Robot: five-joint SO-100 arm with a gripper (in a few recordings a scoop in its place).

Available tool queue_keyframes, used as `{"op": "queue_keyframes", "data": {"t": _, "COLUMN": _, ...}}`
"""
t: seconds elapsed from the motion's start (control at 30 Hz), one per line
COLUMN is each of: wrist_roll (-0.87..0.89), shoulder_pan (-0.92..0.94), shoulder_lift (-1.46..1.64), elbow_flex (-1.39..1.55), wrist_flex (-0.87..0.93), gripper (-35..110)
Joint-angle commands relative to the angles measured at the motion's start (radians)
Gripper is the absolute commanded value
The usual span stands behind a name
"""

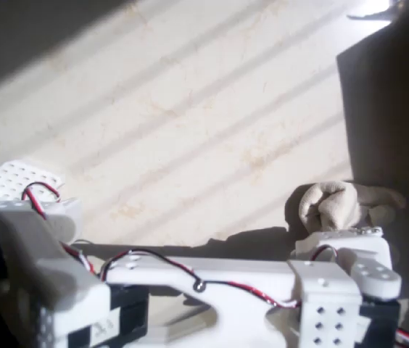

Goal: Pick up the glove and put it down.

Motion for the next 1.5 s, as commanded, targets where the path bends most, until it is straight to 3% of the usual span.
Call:
{"op": "queue_keyframes", "data": {"t": 0.0, "wrist_roll": -0.006, "shoulder_pan": 0.018, "shoulder_lift": -0.008, "elbow_flex": -0.015, "wrist_flex": -0.021, "gripper": 0}}
{"op": "queue_keyframes", "data": {"t": 0.23, "wrist_roll": -0.008, "shoulder_pan": 0.008, "shoulder_lift": 0.002, "elbow_flex": -0.015, "wrist_flex": -0.029, "gripper": 1}}
{"op": "queue_keyframes", "data": {"t": 0.57, "wrist_roll": -0.008, "shoulder_pan": 0.008, "shoulder_lift": 0.112, "elbow_flex": -0.003, "wrist_flex": -0.015, "gripper": 27}}
{"op": "queue_keyframes", "data": {"t": 0.83, "wrist_roll": 0.002, "shoulder_pan": -0.003, "shoulder_lift": 0.298, "elbow_flex": -0.003, "wrist_flex": -0.012, "gripper": 27}}
{"op": "queue_keyframes", "data": {"t": 1.17, "wrist_roll": 0.008, "shoulder_pan": -0.224, "shoulder_lift": 0.469, "elbow_flex": -0.009, "wrist_flex": 0.149, "gripper": 27}}
{"op": "queue_keyframes", "data": {"t": 1.47, "wrist_roll": 0.121, "shoulder_pan": -0.428, "shoulder_lift": 0.399, "elbow_flex": -0.003, "wrist_flex": 0.098, "gripper": 27}}
